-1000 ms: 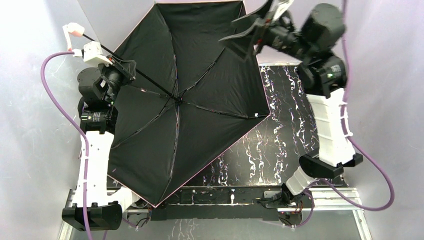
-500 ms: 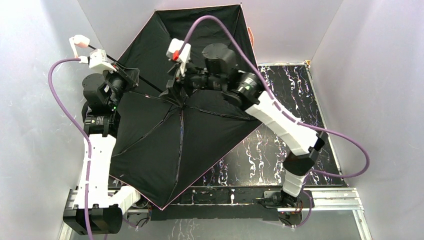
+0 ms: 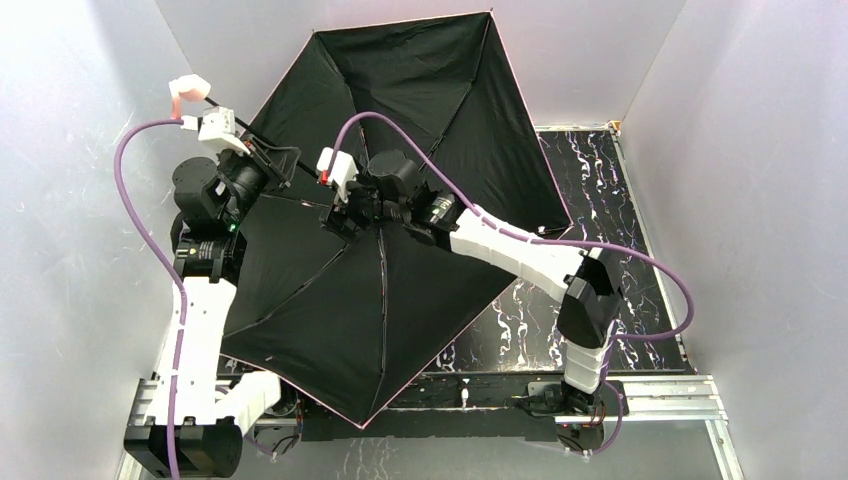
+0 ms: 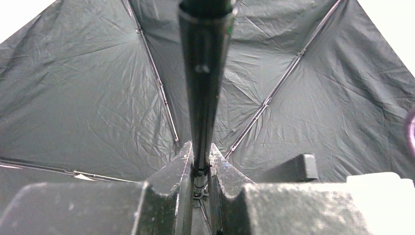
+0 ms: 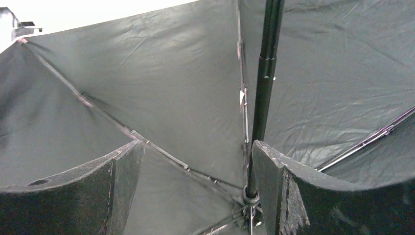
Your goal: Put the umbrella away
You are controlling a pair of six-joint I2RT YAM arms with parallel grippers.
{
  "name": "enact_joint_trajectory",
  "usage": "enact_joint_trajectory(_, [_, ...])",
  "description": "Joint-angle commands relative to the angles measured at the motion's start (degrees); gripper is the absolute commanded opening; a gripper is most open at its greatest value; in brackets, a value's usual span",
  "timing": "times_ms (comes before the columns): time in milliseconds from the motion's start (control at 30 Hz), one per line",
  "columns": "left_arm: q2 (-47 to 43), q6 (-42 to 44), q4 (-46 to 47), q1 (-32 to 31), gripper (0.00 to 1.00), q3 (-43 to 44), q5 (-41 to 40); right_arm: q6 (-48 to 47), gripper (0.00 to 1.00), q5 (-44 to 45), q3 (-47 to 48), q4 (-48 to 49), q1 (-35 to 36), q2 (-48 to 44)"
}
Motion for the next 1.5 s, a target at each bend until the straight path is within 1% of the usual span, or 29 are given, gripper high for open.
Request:
enact_joint_trajectory(0, [-2.1,-1.2,2.5,-1.2,0.0,-0.9,6.1,-2.4,0.89,3.5,-4.3,18.6,0.2,-1.5])
enact_joint_trajectory(67, [-2.2,-1.1,2.3,-1.4,0.0,-1.1,6.2,-3.1,0.89,6.1,-7.0,23.6,0.1,-1.5])
enact_joint_trajectory(167, [-2.5,-0.8,1.8,-1.5,0.0,-1.3,5.7,-4.3,0.88,13.4,-11.1,30.4,0.2,-1.6])
enact_joint_trajectory(233, [-2.5,-0.6,1.5,-1.5,0.0,-1.3,5.7,-5.8,0.88,15.1,-12.9,33.4,0.1,-1.4])
enact_joint_trajectory(267, [-2.5,-0.5,1.5,-1.6,0.0,-1.3,5.8,-6.8,0.87,15.3,-13.0,34.0,0.2,-1.0])
enact_joint_trajectory(333, [-2.3,-0.6,1.6,-1.7,0.0,-1.3,6.2,-8.2,0.81,15.2,-12.4,33.8,0.2,0.3])
enact_joint_trajectory(433, [-2.1,-0.7,1.6,-1.8,0.0,-1.3,6.9,-9.5,0.69,15.2,-10.8,33.4,0.2,2.4])
enact_joint_trajectory(467, [-2.2,-0.7,1.5,-1.8,0.0,-1.4,7.1,-10.4,0.63,15.0,-10.4,33.6,0.2,3.4])
enact_joint_trajectory(500, [-2.5,-0.6,1.4,-2.0,0.0,-1.6,7.4,-11.7,0.5,15.2,-10.0,34.5,0.1,4.8])
enact_joint_trajectory(600, [-2.9,-1.0,0.9,-2.2,0.0,-1.2,8.4,-13.0,0.36,16.1,-10.5,36.5,0.2,5.2])
enact_joint_trajectory(633, [-3.2,-1.0,0.5,-2.4,0.0,-0.8,8.6,-13.3,0.29,16.7,-10.9,37.2,0.2,4.9])
enact_joint_trajectory(667, [-3.5,-1.0,-0.1,-2.5,0.0,-0.5,8.7,-13.7,0.24,17.1,-11.1,37.7,0.2,4.1])
enact_joint_trajectory(700, [-4.1,-1.0,-1.2,-2.9,0.11,0.4,8.9,-14.7,0.14,17.4,-11.3,38.1,0.2,3.0])
enact_joint_trajectory(733, [-4.8,-1.0,-1.9,-3.4,0.18,1.0,9.0,-15.0,0.02,17.9,-11.2,38.6,0.2,1.7])
enact_joint_trajectory(767, [-5.0,-1.1,-2.3,-3.6,0.22,1.2,9.0,-15.0,0.0,18.5,-11.3,39.1,0.2,1.1])
enact_joint_trajectory(833, [-6.0,-1.6,-3.0,-4.2,0.3,1.3,9.0,-15.0,0.0,20.3,-11.3,40.2,0.2,-0.6])
enact_joint_trajectory(933, [-8.2,-2.2,-4.5,-5.1,0.48,1.2,8.8,-14.9,0.0,23.9,-11.1,41.1,0.2,-3.2])
enact_joint_trajectory(1100, [-11.6,-3.2,-7.5,-5.8,0.66,0.8,8.8,-16.7,0.0,31.8,-11.1,42.8,0.2,-8.1])
enact_joint_trajectory(1200, [-13.5,-3.5,-9.7,-6.1,0.7,0.7,9.5,-18.7,0.0,34.8,-12.3,44.8,0.2,-11.6])
enact_joint_trajectory(1333, [-15.3,-3.5,-14.1,-6.1,0.73,0.1,7.2,-23.5,0.0,36.7,-15.2,45.7,0.2,-17.5])
enact_joint_trajectory(1467, [-13.2,-2.2,-19.7,-6.1,0.72,3.2,3.5,-34.1,0.0,36.2,-22.7,47.5,0.2,-24.8])
